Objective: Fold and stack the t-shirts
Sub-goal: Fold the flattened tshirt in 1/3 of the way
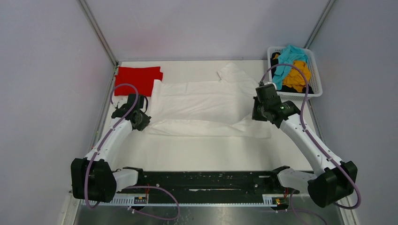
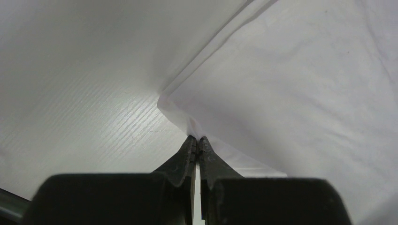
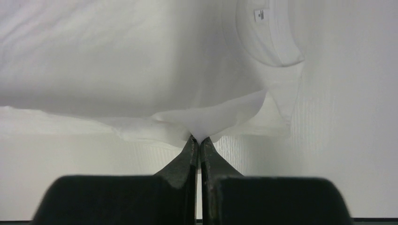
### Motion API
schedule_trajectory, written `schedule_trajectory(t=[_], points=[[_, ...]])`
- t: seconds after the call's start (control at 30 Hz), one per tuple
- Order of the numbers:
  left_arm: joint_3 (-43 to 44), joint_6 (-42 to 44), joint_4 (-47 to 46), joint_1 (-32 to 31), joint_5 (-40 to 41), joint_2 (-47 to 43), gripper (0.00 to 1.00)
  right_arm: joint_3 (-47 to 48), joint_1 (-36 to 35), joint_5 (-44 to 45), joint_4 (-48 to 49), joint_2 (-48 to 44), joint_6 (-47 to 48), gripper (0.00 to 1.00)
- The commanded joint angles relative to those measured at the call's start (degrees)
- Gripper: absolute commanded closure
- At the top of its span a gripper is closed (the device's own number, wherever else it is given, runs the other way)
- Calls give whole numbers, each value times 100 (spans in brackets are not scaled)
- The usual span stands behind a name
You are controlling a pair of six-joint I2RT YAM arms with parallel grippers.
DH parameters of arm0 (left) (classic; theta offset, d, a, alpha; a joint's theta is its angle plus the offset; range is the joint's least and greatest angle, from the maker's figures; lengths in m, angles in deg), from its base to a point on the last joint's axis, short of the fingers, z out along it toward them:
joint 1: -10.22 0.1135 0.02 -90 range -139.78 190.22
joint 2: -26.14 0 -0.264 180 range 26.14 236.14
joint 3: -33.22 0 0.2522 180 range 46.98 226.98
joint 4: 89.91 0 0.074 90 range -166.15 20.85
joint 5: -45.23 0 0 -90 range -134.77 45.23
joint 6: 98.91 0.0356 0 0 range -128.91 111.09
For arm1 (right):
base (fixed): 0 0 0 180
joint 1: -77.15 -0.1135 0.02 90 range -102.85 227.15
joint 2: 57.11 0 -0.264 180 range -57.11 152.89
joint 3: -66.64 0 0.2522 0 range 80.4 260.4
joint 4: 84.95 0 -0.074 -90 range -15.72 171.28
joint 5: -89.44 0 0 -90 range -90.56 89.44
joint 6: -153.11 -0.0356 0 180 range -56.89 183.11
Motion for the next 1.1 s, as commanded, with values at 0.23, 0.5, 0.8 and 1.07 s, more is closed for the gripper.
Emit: schedule_trajectory(t=[0.23,0.5,0.8,1.07], points=[[337,63,-487,191,201,539,100,877,232,-331,490,1119,591,100],[557,45,-759,291,381,1223,100,1596,421,-363,645,2235,604,97],[1466,286,-764,353,351,2495,35,2775,687,-556,781,4065,227,45],[1472,516,-555,350,281,1884,1,2293,743,-921,1272,3607,36,1]])
